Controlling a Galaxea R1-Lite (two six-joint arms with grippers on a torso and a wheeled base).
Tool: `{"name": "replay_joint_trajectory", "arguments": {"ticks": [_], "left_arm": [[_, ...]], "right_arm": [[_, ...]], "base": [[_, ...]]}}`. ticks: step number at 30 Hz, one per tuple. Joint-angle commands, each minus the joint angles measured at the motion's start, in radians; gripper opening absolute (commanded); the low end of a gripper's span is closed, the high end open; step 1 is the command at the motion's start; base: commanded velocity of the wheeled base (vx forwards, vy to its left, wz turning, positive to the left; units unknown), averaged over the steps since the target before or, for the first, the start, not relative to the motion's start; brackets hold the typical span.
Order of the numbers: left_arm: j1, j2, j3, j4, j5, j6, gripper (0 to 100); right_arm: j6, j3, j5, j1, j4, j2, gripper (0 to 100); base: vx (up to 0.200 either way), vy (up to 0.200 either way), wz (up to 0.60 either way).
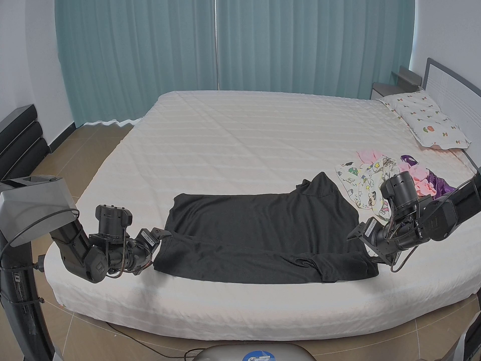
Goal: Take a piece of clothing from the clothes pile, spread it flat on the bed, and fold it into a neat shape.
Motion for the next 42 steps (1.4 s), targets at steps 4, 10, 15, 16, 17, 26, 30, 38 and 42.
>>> {"name": "replay_joint_trajectory", "arguments": {"ticks": [4, 10, 15, 16, 17, 26, 30, 38, 42], "left_arm": [[0.000, 0.000, 0.001, 0.000, 0.000, -0.003, 100], [0.000, 0.000, 0.001, 0.000, 0.002, -0.003, 100], [0.000, 0.000, 0.000, 0.000, 0.002, -0.002, 100], [0.000, 0.000, 0.000, 0.000, 0.002, -0.002, 100], [0.000, 0.000, 0.000, 0.000, 0.002, -0.002, 100], [-0.002, 0.001, 0.001, 0.000, 0.002, 0.001, 100], [-0.002, 0.001, 0.001, 0.001, 0.002, 0.001, 100], [-0.002, 0.001, -0.002, 0.001, 0.002, 0.000, 100], [-0.002, 0.001, -0.002, 0.001, 0.002, 0.000, 100]], "right_arm": [[-0.061, 0.010, 0.005, -0.048, -0.017, 0.032, 100], [-0.113, 0.047, 0.020, -0.113, -0.184, 0.164, 100], [-0.148, 0.085, 0.043, -0.137, -0.333, 0.247, 100], [-0.152, 0.088, 0.050, -0.140, -0.353, 0.263, 100], [-0.152, 0.090, 0.054, -0.142, -0.362, 0.269, 100], [-0.213, 0.096, 0.185, -0.179, -0.560, 0.353, 100], [-0.253, 0.098, 0.189, -0.202, -0.614, 0.396, 100], [-0.277, 0.088, 0.228, -0.223, -0.641, 0.424, 100], [-0.271, 0.087, 0.229, -0.222, -0.641, 0.424, 100]], "base": [[0.000, 0.000, 0.00], [0.000, 0.000, 0.00], [0.000, 0.000, 0.00], [0.000, 0.000, 0.00], [0.000, 0.000, 0.00], [0.000, 0.000, 0.00], [0.000, 0.000, 0.00], [0.000, 0.000, 0.00], [0.000, 0.000, 0.00]]}}
